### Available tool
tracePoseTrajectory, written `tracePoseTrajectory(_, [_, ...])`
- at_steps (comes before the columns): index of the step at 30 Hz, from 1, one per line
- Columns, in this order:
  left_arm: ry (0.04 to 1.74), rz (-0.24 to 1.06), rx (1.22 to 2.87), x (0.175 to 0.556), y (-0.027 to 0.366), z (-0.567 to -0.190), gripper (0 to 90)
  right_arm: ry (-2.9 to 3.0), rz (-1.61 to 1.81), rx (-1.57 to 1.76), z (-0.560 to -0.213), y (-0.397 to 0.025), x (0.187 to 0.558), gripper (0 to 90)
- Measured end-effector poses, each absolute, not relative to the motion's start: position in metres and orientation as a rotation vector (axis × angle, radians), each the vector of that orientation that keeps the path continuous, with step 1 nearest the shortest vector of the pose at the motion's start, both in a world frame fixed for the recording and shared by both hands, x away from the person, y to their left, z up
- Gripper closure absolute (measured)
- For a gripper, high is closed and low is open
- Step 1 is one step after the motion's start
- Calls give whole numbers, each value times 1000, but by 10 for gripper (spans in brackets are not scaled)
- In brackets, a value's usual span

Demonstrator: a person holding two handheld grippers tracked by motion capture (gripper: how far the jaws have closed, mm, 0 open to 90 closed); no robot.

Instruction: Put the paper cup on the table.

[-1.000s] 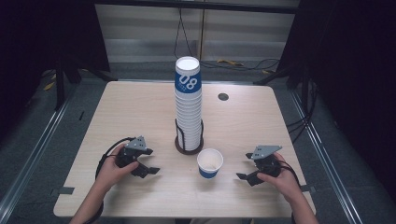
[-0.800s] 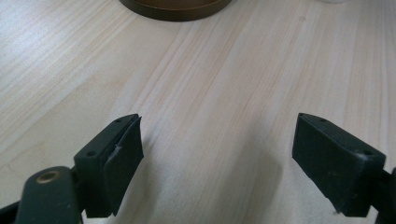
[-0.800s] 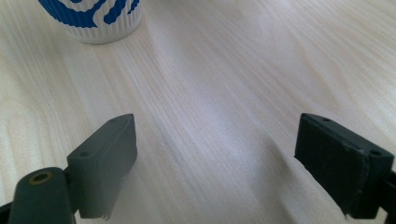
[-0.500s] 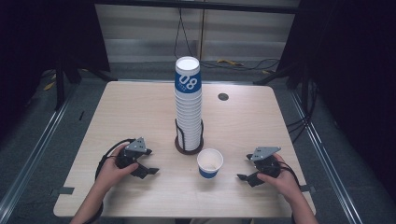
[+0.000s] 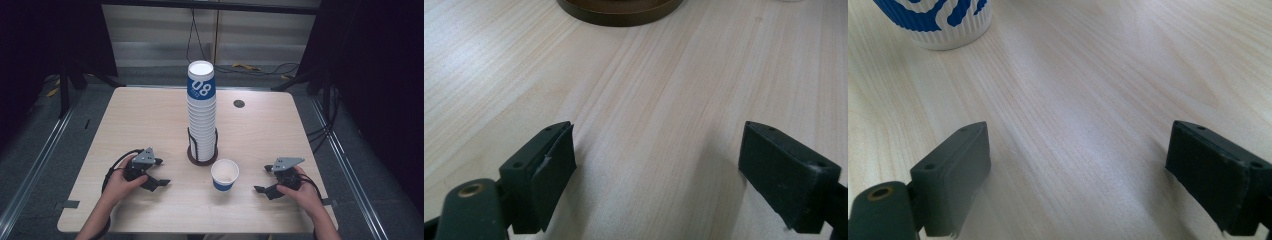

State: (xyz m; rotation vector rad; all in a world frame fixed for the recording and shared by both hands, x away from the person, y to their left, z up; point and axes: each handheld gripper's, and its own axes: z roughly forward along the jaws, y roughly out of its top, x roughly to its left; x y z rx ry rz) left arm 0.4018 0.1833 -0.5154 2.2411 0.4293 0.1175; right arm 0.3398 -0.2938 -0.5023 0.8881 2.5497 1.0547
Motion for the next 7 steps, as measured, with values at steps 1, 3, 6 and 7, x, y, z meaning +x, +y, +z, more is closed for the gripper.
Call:
tracePoseTrajectory(1, [429,121,2242,401,183,-515,146,2550,1054,888,-502,-294,340,98])
tracePoseTrajectory(3, [427,124,2246,401,183,-515,144,2550,1054,888,-502,-294,340,98])
tracePoseTrajectory(6, [426,127,2243,401,182,-516,143,2549,1054,888,-502,-294,340,98])
tracePoseTrajectory(7, [427,127,2242,401,182,-516,143,2549,1054,887,-502,-294,340,98])
